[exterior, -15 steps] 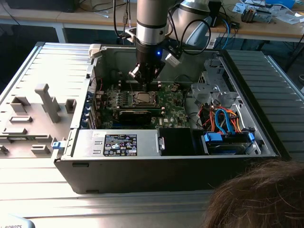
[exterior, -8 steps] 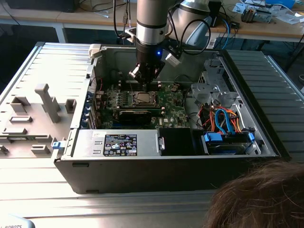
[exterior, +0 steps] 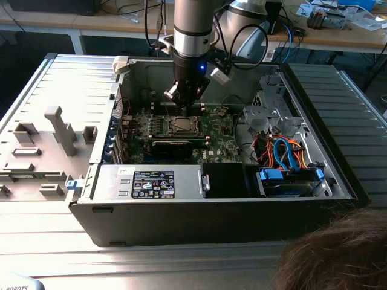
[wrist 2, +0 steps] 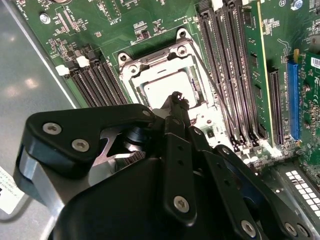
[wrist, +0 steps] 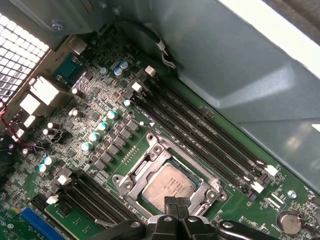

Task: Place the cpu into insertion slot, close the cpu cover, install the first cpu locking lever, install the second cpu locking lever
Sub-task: 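Install the first cpu locking lever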

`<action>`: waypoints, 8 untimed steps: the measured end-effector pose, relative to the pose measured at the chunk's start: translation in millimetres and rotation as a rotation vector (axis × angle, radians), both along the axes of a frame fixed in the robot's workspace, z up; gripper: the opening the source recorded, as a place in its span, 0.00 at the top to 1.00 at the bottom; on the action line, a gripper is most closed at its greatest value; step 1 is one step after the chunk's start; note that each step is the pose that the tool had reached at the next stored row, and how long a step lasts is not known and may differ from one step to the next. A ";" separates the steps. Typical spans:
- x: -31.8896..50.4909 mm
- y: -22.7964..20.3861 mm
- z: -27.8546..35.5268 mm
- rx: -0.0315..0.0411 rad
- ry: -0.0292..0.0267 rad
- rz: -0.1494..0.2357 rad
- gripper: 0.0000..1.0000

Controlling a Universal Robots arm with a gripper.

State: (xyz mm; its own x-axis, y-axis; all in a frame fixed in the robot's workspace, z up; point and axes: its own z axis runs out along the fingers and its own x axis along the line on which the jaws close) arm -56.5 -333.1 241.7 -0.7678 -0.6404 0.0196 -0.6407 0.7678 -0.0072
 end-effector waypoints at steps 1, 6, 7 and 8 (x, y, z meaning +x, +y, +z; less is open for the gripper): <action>0.0 0.0 0.0 0.0000 0.0000 0.002 0.89; 0.0 0.0 0.0 0.0000 0.0000 0.009 0.89; 0.0 0.0 0.0 0.0000 0.0000 0.010 0.89; 0.0 0.0 0.0 0.0000 0.0000 0.011 0.89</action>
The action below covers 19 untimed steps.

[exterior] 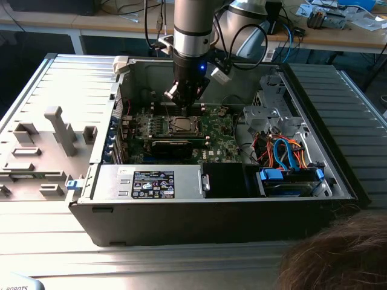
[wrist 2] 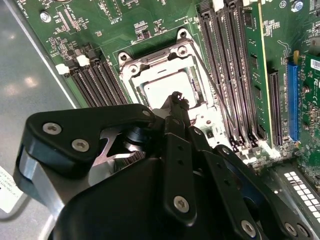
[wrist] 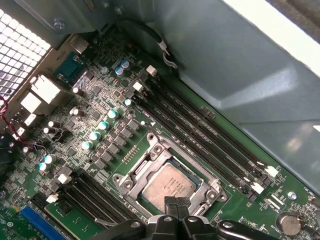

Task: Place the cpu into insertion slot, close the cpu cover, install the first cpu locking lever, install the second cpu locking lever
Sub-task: 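Install the first cpu locking lever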

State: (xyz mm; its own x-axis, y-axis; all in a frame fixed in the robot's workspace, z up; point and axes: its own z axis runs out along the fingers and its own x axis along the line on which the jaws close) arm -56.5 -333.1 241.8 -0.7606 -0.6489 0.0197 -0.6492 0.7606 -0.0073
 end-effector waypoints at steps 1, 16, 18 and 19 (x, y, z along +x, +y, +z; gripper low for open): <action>0.0 0.0 0.0 0.0000 0.0000 0.003 0.89; 0.0 0.0 0.0 0.0000 -0.0001 0.022 0.89; 0.0 0.0 0.0 0.0001 -0.0001 0.024 0.89; 0.0 0.0 0.0 0.0000 0.0000 0.025 0.89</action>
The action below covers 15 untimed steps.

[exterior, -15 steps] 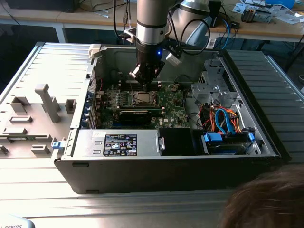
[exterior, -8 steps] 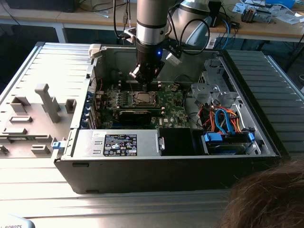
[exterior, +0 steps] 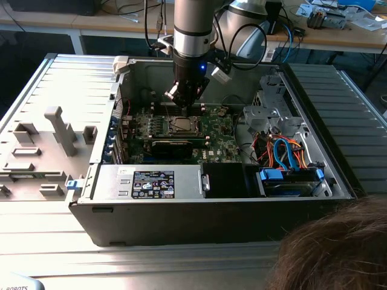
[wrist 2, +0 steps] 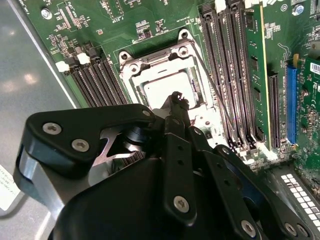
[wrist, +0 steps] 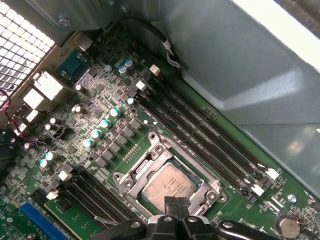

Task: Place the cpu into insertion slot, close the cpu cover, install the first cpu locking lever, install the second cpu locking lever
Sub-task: 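Install the first cpu locking lever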

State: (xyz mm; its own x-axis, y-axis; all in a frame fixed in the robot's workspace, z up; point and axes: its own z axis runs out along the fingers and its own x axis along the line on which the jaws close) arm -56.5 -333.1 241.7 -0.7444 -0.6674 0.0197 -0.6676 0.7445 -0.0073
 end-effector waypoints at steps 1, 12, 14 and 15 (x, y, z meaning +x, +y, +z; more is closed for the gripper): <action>0.0 0.0 0.0 0.0003 -0.0001 0.001 0.89; 0.0 0.0 0.0 0.0000 0.0000 0.012 0.89; 0.0 0.0 0.0 0.0000 0.0000 0.013 0.89; 0.0 0.0 0.0 0.0001 0.0000 0.015 0.89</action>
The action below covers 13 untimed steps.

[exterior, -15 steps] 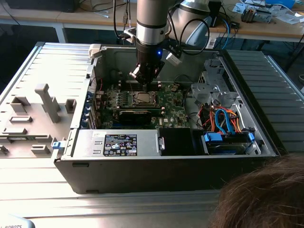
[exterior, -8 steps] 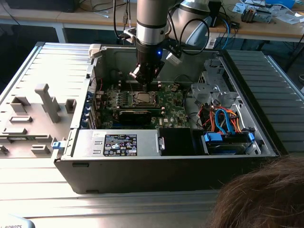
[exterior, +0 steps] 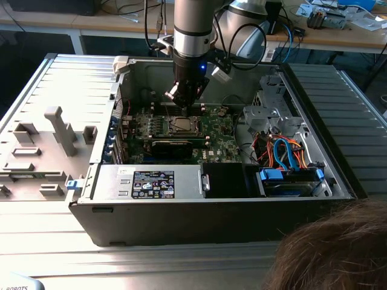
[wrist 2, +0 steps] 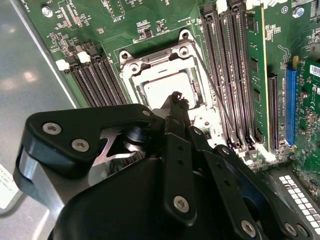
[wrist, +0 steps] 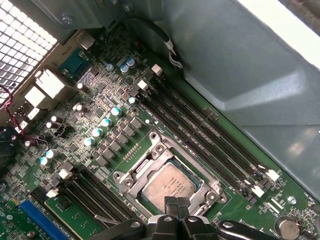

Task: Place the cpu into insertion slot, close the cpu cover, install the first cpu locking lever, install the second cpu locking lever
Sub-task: 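Install the first cpu locking lever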

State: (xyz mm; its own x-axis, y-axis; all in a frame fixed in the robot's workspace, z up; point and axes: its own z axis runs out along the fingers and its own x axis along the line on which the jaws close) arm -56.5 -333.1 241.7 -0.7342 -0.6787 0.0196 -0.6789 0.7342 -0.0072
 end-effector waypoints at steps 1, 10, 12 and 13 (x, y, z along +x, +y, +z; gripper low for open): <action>0.0 0.0 0.0 0.0000 0.0000 0.002 0.89; 0.1 0.0 0.0 -0.0001 -0.0001 0.020 0.89; 0.1 0.0 0.0 -0.0001 0.0000 -0.027 0.89; 0.1 0.0 -0.1 -0.0001 0.0001 -0.052 0.89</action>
